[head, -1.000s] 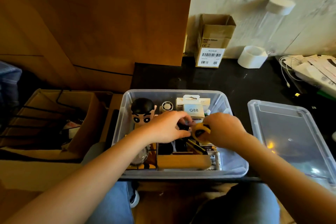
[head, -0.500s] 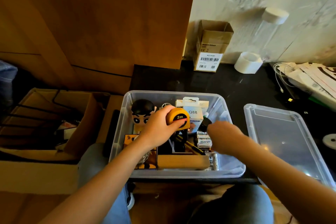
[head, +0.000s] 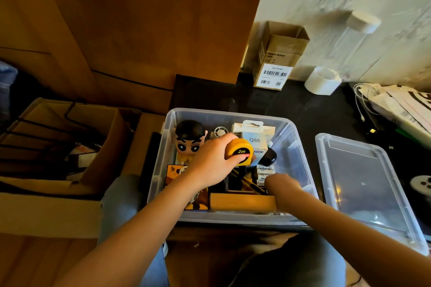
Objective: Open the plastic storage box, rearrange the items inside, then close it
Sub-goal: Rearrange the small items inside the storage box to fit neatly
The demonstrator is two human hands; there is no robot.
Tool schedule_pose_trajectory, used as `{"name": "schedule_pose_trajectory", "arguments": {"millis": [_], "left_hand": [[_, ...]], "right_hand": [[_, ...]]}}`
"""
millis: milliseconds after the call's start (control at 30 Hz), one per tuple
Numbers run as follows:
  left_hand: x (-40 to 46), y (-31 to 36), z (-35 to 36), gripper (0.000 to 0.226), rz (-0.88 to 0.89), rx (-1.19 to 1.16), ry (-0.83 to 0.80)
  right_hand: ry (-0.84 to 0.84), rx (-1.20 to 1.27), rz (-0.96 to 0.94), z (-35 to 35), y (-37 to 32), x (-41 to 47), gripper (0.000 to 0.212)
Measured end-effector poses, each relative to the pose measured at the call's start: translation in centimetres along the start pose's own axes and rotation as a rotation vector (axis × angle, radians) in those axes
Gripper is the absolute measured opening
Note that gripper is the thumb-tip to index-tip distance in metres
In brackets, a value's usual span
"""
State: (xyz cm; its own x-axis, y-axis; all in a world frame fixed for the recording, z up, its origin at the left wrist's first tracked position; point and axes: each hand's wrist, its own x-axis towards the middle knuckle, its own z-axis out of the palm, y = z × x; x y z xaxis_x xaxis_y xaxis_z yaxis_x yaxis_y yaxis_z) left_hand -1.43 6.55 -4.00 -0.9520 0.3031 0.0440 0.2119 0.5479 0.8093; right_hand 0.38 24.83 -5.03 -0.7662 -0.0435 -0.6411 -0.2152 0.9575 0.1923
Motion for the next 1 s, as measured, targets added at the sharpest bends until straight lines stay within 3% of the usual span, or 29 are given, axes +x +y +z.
{"name": "schedule_pose_trajectory", "arguments": {"millis": [300,467,800,1000], "left_hand": [[0.0,0.0,0.2,0.044,0.007,0.017,-0.02],[0.0,-0.1,0.2,0.043,-0.017,-0.005,-0.027],[0.1,-0.2,0.3,0.044,-0.016,0.001,-0.031],[0.1,-0.3,0.3,0.045,-0.032,0.01,-0.022]], "right_hand": [[0.267,-0.023,-0.059,-1.8,1.6,0.3,0.021],[0.194,-0.129,-0.119,-2.1,1.3,1.5,0.021],[0.223,0.0,-0.093,-1.8,1.5,3.2,0.018],[0.142,0.054,-0.316,-1.8,1.7,2.4,0.033]]}}
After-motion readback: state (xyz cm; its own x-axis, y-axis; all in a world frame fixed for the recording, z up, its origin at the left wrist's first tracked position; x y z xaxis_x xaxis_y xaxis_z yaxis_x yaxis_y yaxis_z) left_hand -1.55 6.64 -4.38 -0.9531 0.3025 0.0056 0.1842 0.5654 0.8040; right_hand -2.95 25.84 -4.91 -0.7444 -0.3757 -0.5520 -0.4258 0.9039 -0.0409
